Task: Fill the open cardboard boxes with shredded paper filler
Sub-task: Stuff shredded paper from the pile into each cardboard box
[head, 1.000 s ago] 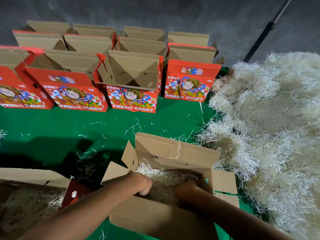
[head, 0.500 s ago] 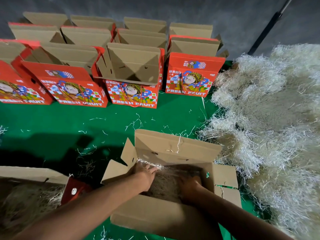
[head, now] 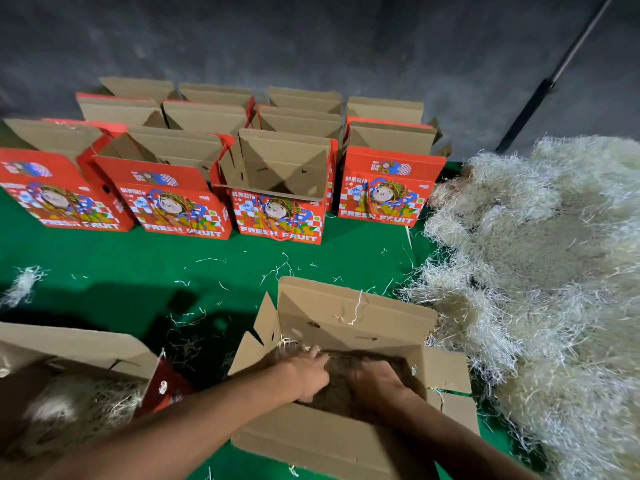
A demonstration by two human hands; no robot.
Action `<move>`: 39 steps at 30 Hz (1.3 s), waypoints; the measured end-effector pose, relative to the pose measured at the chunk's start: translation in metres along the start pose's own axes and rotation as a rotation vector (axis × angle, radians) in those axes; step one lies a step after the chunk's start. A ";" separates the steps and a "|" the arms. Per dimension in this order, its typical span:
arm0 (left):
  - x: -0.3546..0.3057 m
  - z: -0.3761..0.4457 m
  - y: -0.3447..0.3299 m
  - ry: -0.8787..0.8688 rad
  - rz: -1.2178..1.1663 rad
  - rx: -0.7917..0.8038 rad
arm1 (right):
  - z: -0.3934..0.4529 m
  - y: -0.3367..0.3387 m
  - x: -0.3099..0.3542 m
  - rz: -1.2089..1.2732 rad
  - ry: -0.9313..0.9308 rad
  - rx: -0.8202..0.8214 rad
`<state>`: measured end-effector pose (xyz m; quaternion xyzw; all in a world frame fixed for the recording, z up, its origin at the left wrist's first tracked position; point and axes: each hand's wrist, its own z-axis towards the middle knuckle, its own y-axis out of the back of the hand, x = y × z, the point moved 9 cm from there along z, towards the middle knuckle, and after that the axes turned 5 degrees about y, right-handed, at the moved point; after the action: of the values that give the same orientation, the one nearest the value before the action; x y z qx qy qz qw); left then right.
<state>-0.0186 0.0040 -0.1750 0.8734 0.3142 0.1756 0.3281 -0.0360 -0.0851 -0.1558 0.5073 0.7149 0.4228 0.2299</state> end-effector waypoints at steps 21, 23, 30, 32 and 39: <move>0.006 -0.026 0.003 0.148 -0.307 -0.089 | -0.010 0.009 -0.017 0.161 -0.170 -0.034; 0.003 -0.018 0.022 0.140 -0.306 -0.248 | 0.005 0.026 0.001 0.111 -0.101 -0.035; 0.019 0.012 -0.045 0.161 -0.237 0.089 | 0.026 -0.036 -0.016 -0.004 -0.075 0.220; 0.019 0.014 -0.045 0.189 -0.333 0.127 | 0.026 -0.049 -0.015 0.032 -0.066 0.260; 0.024 0.006 -0.031 0.293 -0.507 0.103 | 0.024 -0.034 -0.018 0.055 -0.173 0.146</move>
<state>-0.0111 0.0357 -0.1979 0.7478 0.5749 0.1961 0.2681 -0.0290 -0.0976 -0.1986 0.5767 0.7071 0.3302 0.2416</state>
